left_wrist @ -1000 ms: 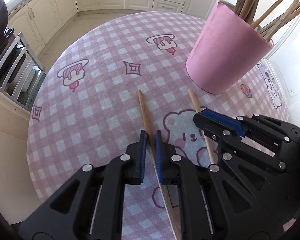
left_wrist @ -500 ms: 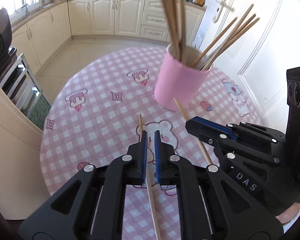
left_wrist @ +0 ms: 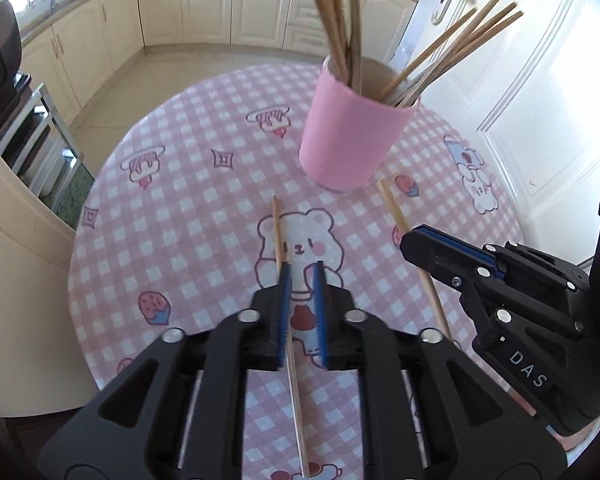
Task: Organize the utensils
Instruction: 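Lift both held chopsticks upright and carry them above the pink cup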
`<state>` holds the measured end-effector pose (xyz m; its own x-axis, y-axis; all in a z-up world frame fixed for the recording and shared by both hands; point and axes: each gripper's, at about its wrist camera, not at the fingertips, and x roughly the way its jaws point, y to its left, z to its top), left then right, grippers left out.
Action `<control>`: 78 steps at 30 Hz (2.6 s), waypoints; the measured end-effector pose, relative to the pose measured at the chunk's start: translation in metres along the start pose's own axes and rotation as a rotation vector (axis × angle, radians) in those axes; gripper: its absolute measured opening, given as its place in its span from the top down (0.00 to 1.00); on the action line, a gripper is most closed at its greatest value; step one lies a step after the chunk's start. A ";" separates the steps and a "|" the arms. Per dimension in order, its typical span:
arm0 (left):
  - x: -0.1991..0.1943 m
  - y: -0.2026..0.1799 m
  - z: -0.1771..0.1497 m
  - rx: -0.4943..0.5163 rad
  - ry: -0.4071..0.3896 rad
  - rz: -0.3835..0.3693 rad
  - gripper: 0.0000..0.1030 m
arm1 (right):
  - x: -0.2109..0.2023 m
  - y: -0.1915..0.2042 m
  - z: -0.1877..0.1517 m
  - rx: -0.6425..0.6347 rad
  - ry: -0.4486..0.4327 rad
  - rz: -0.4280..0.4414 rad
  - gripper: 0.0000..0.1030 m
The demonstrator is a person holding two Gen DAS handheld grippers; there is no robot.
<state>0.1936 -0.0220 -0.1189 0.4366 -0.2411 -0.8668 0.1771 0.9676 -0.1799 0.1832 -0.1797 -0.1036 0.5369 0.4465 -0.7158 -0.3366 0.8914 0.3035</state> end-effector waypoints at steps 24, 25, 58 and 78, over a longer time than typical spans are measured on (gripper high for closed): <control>0.072 0.011 0.007 -0.038 0.090 0.061 0.94 | 0.043 -0.022 -0.003 0.041 0.079 0.015 0.95; 0.069 0.012 0.006 -0.035 0.078 0.064 0.94 | 0.043 -0.022 -0.002 0.041 0.078 0.017 0.95; -0.118 -0.049 0.005 0.078 -0.359 -0.108 0.94 | -0.095 0.013 0.020 -0.062 -0.394 0.066 0.95; -0.157 -0.070 0.063 0.124 -0.507 -0.112 0.94 | -0.111 -0.001 0.075 -0.087 -0.718 -0.042 0.95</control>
<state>0.1680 -0.0568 0.0590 0.7751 -0.3778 -0.5065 0.3365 0.9252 -0.1752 0.1816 -0.2242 0.0228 0.9163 0.3799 -0.1267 -0.3490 0.9126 0.2128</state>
